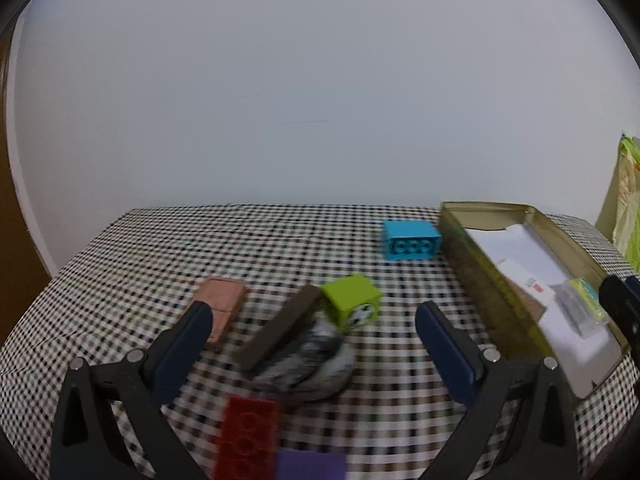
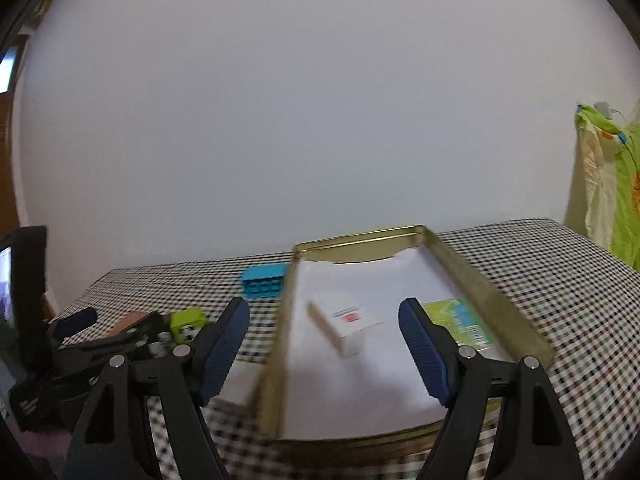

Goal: Organize rigid objects
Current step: 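Withdraw both grippers from the tray back over the remaining objects, then grasp the white charger with the right gripper while the left grasps the red brick, then carry the red brick and white charger into the tray and release both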

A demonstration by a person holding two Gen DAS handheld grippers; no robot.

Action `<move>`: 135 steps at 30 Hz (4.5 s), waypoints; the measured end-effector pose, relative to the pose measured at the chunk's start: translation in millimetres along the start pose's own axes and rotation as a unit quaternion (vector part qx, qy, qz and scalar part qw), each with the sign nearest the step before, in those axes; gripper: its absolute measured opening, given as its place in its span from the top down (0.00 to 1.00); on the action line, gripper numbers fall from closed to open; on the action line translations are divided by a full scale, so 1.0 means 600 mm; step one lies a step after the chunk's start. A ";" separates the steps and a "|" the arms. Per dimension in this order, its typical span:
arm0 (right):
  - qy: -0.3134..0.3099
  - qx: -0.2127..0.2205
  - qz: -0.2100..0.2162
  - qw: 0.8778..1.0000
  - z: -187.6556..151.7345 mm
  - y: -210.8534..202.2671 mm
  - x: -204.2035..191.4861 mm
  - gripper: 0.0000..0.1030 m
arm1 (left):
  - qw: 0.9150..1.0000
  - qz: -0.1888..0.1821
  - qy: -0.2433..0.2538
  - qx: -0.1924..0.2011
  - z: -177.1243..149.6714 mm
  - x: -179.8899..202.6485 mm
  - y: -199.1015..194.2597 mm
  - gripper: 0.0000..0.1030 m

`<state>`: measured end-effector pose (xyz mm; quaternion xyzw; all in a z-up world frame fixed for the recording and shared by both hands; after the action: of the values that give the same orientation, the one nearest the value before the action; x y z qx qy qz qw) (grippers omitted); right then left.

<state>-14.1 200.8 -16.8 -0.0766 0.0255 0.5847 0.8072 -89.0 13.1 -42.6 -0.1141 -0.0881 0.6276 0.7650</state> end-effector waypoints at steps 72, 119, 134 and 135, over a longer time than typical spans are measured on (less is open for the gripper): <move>-0.002 -0.128 0.080 0.988 -0.102 0.110 -0.112 0.60 | 0.984 -0.073 -0.044 -0.160 -0.085 -0.106 0.033 0.22; 0.059 -0.043 0.094 0.993 -0.011 0.043 0.008 0.60 | 0.995 -0.070 -0.073 -0.028 0.017 0.019 -0.015 0.71; 0.073 -0.023 -0.034 0.996 0.034 0.062 0.237 0.60 | 0.987 -0.155 -0.043 -0.028 0.042 0.232 0.012 0.71; 0.069 -0.026 -0.038 0.997 0.032 0.068 0.241 0.60 | 0.986 -0.158 -0.041 -0.031 0.038 0.244 0.015 0.71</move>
<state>-8.4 351.9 -20.4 -0.1386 0.0625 0.5478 0.8226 -75.1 159.9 -24.3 -0.0965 -0.1560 0.4999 0.8464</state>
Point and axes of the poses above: each gripper's, at about its wrist camera, not at the fingertips, and y roughly the way its jaws point, x to its right, z to its top, the point moved 5 cm from there along y, roughly the way its jaws point, and after that the axes turned 14 degrees about x, right-handed, at the moved point
